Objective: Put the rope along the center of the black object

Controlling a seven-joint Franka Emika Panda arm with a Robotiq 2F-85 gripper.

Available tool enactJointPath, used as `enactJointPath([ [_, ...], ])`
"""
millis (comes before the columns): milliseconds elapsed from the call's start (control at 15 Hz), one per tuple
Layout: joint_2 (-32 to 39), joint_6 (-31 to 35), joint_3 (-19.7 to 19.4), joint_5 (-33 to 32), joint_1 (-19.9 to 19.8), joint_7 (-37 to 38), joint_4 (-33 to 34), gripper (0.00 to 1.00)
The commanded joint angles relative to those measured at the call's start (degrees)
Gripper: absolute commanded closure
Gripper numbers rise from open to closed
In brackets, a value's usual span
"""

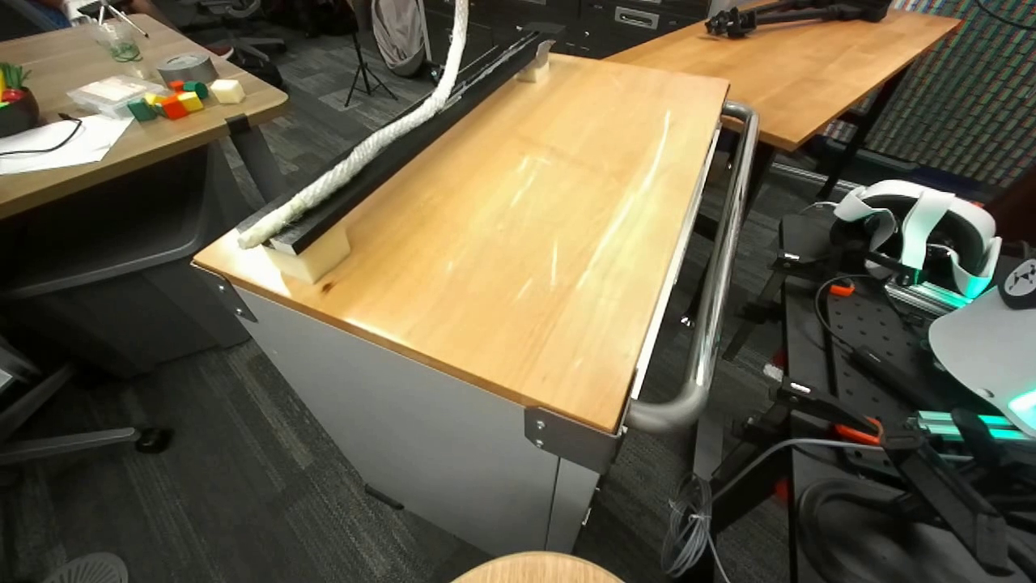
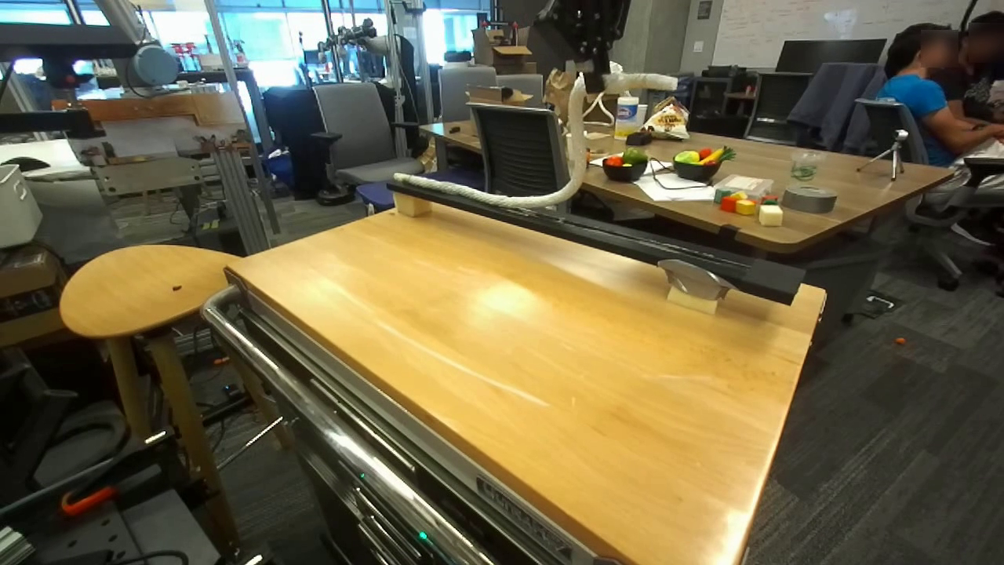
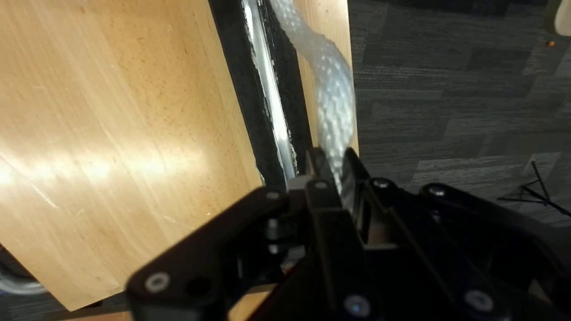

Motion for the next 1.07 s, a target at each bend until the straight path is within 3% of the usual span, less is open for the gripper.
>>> enactJointPath([
  [0, 3.2, -5.4, -0.8, -1.2, 0.9, 0.9, 5.9, 0.97],
  [1000, 13.7, -21.5, -3.6, 0.3, -0.8, -0.6, 21.5, 0.82],
])
